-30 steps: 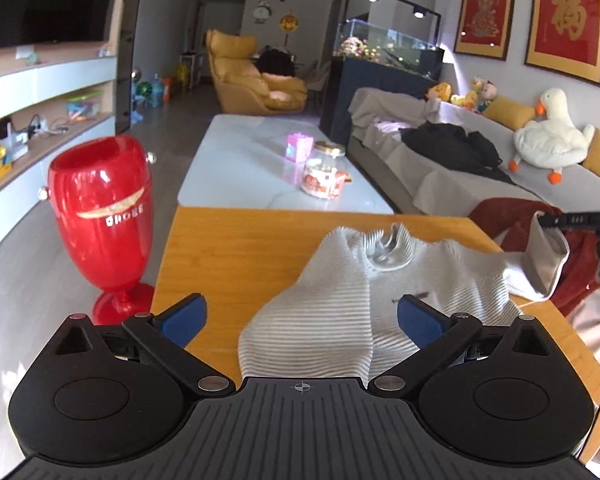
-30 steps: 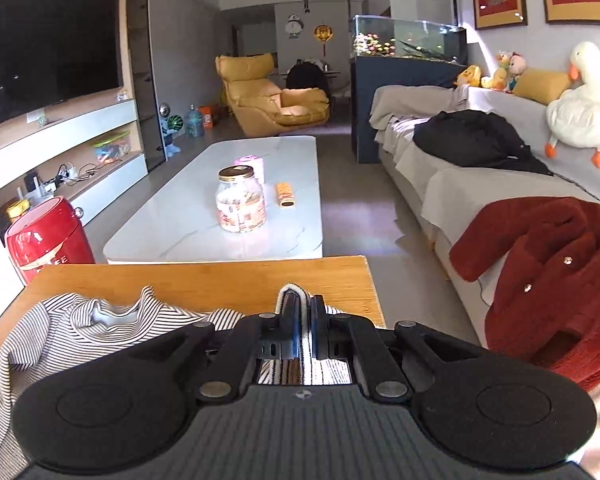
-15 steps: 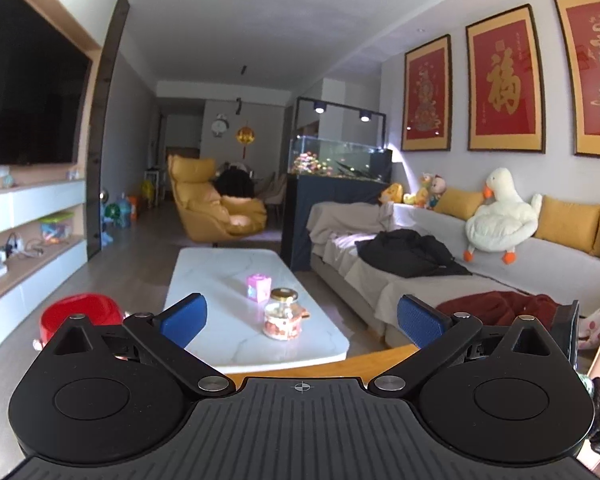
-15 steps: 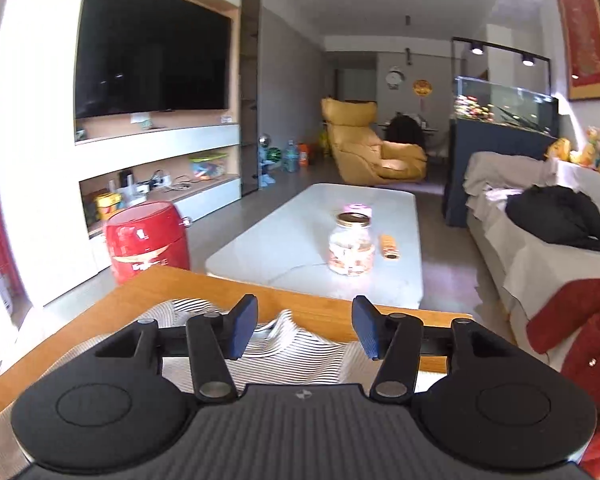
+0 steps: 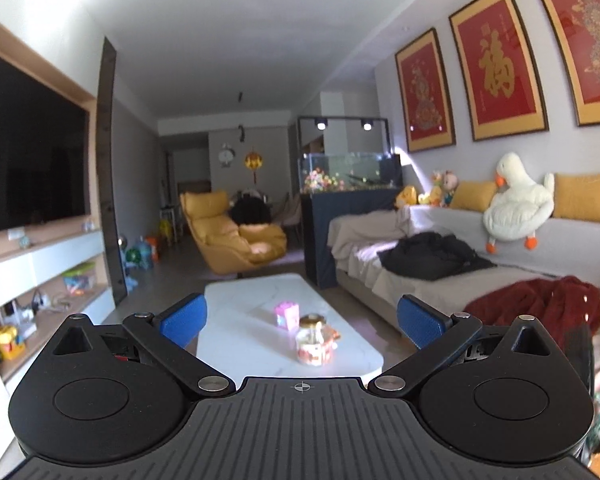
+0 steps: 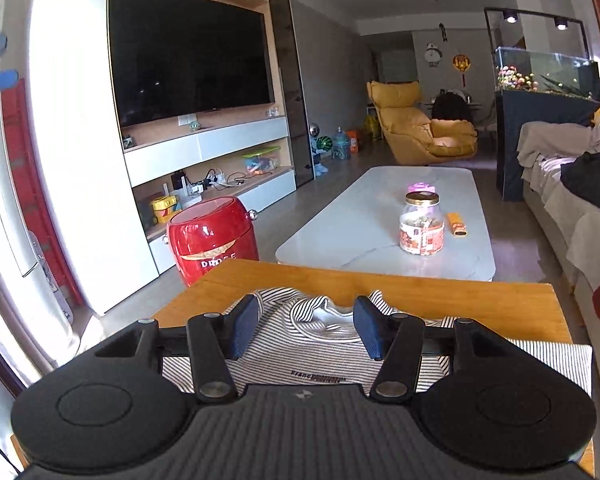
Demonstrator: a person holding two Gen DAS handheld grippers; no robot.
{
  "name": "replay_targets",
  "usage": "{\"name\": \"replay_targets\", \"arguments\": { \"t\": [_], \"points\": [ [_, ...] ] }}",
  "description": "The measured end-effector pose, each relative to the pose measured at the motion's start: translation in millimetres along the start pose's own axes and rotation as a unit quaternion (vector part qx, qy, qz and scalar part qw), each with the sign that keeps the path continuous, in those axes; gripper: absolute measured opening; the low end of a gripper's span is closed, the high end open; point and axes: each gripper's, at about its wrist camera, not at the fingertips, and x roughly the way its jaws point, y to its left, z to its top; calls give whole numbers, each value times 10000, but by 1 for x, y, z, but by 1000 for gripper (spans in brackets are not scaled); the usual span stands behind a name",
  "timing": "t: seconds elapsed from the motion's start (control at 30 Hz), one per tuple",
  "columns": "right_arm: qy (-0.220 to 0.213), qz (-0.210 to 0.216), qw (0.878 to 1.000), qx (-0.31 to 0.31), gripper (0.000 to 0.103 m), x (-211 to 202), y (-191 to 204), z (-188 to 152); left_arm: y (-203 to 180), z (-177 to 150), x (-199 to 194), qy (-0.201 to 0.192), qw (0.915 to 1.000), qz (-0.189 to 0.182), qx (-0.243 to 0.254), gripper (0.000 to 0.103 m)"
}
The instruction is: Fold clothes
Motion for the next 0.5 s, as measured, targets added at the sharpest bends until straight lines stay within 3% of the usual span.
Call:
{"name": "replay_targets", "arguments": {
  "t": [0.07,0.17,0.27,0.37,0.5],
  "points": [
    [141,64,9999,36,44,2,1,-3,2,-28,14,399,9991,-130,79,103],
    [564,289,9973,357,42,9,2,-11,1,-75,31,1028,9934,-388,334,103],
    [1309,979,9828,855,42,22,12,-34,11,-107,40,1471,9879,-383,316,103],
    [1950,1574,9598,1265,42,41,32,-61,31,-126,44,1723,9843,-380,-3,103],
    [2019,1579,9605,1084,42,72,60,-71,54,-141,39,1873,9807,-512,-225,103]
  ]
}}
